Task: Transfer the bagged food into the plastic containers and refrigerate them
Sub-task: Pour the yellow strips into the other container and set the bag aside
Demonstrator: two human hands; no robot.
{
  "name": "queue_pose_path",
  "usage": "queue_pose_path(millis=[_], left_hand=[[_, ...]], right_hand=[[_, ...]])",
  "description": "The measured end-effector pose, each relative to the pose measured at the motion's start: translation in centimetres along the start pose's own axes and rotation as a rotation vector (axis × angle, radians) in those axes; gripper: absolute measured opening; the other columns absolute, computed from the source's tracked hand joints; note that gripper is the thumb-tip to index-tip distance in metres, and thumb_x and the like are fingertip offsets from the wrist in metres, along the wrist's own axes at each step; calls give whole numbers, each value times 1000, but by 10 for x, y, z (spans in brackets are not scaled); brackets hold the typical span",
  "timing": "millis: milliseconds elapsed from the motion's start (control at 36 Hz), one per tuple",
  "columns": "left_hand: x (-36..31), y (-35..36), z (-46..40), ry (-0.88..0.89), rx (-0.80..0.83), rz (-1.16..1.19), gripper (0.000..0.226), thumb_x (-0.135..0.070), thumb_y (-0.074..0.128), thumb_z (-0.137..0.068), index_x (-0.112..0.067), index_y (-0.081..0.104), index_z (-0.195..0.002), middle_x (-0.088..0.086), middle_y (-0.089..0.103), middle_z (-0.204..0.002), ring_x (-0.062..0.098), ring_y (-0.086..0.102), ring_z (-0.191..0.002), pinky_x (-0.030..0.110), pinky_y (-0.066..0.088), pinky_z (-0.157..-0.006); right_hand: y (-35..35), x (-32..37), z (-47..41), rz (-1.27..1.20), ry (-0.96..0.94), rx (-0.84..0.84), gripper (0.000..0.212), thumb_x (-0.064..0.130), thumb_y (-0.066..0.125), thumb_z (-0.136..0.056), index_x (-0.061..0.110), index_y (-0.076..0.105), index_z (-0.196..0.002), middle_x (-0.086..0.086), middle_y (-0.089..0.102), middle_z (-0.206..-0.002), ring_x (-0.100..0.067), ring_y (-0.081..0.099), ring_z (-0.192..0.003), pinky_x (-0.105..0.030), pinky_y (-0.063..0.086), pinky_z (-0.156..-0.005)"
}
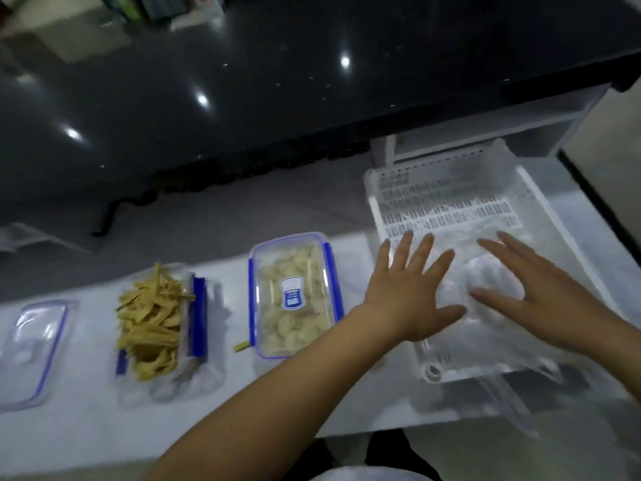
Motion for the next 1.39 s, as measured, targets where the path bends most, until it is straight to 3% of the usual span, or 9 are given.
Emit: queue_pose_path(millis=[222, 333, 472, 583, 833, 944, 1056, 1167, 1389], left_hand=[[126, -17, 161, -424, -337, 298, 83, -74, 44, -88, -51, -1, -154, -14, -13, -166, 10, -21, -150, 38, -13, -119], [186, -2, 256, -680, -519, 432, 83, -75, 51, -85, -49, 12, -153, -10, 4, -168, 12, -4, -154, 42, 5, -125], [242, 42, 338, -922, -696, 743, 77, -58, 64, -83, -54, 22, -147, -16, 26, -157, 2, 24, -142, 32, 26, -112], [285, 82, 362, -1038, -802, 1095, 61, -45, 70, -89, -50, 41, -143, -18, 40, -151, 7, 41, -134, 30, 39, -98], [353, 106, 361, -731, -626, 1430, 54, -27, 70, -93, -39, 49, -141, -11, 56, -138, 11, 60, -117, 10, 51, -61], [361, 105, 360, -630, -554, 1467, 50, -21, 67, -94, -36, 51, -138, -1, 59, -136, 12, 63, -112, 17, 57, -70], [373, 100, 369, -547, -486, 1422, 51, -27, 69, -94, -36, 49, -140, -5, 52, -143, 14, 57, -122, 27, 58, -83], [398, 96, 392, -503, -512, 1304, 45, -36, 66, -94, -46, 47, -134, -17, 50, -140, 5, 54, -119, 7, 48, -68], [448, 89, 439, -511, -667, 1077, 40, -20, 61, -97, -33, 56, -135, -7, 56, -135, 5, 59, -111, 10, 43, -82]], right_hand=[[6, 129, 12, -28, -344, -58, 81, 88, 48, -71, 61, 27, -144, 32, 25, -153, 4, 24, -141, -33, 25, -109], [71, 209, 8, 10, -577, 23, 75, 55, 77, -77, 32, 50, -142, 7, 47, -148, -19, 42, -138, -37, 28, -110], [173, 281, -12, 423, -655, 221, 65, 56, 55, -91, 40, 28, -148, 11, 28, -158, -20, 13, -150, -51, 1, -120], [243, 304, -29, 767, -642, 238, 51, 33, 52, -92, 30, 41, -142, 0, 46, -147, -32, 17, -150, -67, -4, -112], [270, 330, -52, 1119, -399, 204, 29, 32, 50, -94, 19, 65, -116, -2, 67, -118, -27, 48, -125, -61, 3, -116], [271, 348, -38, 1095, -335, 176, 24, 38, 49, -97, 26, 65, -110, 6, 69, -113, -22, 50, -123, -55, 11, -114], [278, 372, 2, 898, -239, 50, 16, 33, 51, -95, 28, 66, -98, 7, 68, -96, -18, 55, -112, -48, 22, -110], [278, 387, 44, 579, -126, -310, 6, 11, 73, -82, 17, 72, -83, -1, 68, -81, -29, 65, -87, -48, 40, -93], [287, 397, 64, 158, -33, -490, 13, 11, 71, -89, 15, 69, -101, 1, 67, -96, -24, 62, -95, -46, 52, -87]])
Point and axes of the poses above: each hand's wrist, its own z-axis away from the middle knuckle, its own y-axis out of the palm, x = y × z, the point moved 2 cm from there along -z, towards the middle knuckle
